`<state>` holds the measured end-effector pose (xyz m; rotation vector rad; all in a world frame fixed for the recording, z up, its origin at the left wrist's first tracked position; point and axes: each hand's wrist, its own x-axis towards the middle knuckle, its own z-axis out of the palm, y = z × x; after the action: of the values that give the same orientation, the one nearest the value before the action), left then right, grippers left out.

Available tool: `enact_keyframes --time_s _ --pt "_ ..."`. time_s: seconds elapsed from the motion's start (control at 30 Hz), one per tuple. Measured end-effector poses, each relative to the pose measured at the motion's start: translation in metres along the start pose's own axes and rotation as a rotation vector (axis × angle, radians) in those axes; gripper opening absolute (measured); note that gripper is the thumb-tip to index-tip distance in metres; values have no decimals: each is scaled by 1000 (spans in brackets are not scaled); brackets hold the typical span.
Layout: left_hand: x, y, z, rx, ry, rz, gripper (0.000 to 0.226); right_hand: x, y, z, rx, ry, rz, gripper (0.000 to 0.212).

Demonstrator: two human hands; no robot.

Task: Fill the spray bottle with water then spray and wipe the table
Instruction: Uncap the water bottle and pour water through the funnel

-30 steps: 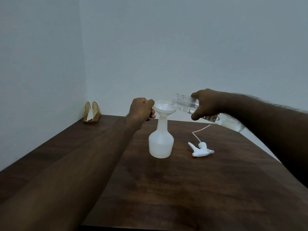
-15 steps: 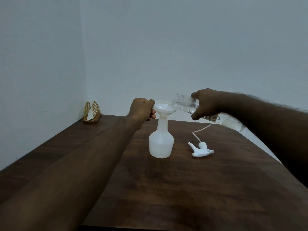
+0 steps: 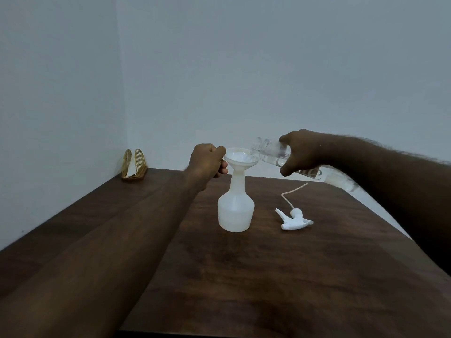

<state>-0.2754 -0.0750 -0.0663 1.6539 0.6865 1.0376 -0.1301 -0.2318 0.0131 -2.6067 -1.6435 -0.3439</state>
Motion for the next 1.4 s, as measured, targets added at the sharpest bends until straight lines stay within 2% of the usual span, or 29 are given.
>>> enact_keyframes --time_s 0.33,1.4 --pt "-1 -3 -1 5 2 10 27 -1 -2 1 -7 -7 2 52" --pt "1 -3 -2 13 -5 19 26 1 -5 -3 -45 -6 -6 54"
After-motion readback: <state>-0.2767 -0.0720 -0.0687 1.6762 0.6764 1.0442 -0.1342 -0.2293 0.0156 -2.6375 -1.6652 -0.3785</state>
